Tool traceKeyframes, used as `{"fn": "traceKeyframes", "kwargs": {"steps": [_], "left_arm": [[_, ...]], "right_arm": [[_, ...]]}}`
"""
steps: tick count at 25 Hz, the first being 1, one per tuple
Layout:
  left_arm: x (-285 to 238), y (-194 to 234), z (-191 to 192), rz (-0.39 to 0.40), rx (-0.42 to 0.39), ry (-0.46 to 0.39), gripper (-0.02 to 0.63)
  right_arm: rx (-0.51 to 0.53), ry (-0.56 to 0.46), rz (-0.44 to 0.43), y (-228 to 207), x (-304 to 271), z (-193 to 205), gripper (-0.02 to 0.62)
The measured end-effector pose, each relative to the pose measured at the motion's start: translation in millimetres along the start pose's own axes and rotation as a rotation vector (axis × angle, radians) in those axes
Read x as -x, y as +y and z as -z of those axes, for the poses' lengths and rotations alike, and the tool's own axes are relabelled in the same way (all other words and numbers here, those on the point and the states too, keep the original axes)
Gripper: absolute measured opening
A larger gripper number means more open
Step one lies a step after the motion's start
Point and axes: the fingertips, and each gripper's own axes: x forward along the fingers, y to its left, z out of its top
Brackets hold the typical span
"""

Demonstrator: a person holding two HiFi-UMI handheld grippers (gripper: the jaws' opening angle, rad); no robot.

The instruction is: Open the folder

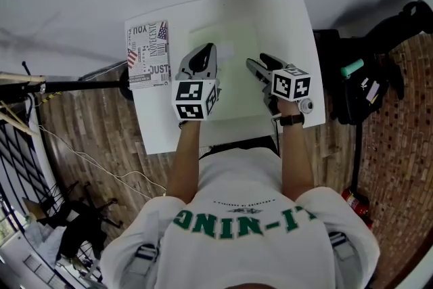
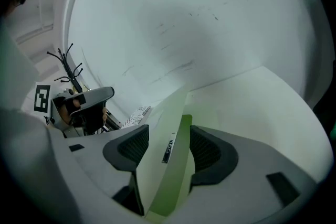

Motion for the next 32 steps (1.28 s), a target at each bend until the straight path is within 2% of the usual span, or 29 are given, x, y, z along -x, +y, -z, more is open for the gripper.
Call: {"fn": "traceKeyframes", "kwargs": {"steps": [7,12,16,24,32], "left_arm": [[1,2,9,-0.025,0.000,0.018,0.015],[9,1,10,-0.038,-0.002,0.014,0.015],[16,0,8,-0.048,-0.006,0.008,0.015],[38,-5,-1,-0.062,-0.021,-0.018,0.015],[80,9,-18,-0.115,-0.023,-0.067,0.015]], "right_arm": [[-0.080,0.061,-0.048,-4,-5,18,0.248],[-0.121,0.021,-0.039,-7,1,15,0.144],[-0.124,-0.002,-0.038,-2,9,7,0.089],[-0.109,-0.032,-0.067,22,20,-5,0.071],[-0.075,-0.047,-0.106,59,22,-17,0.058]]}}
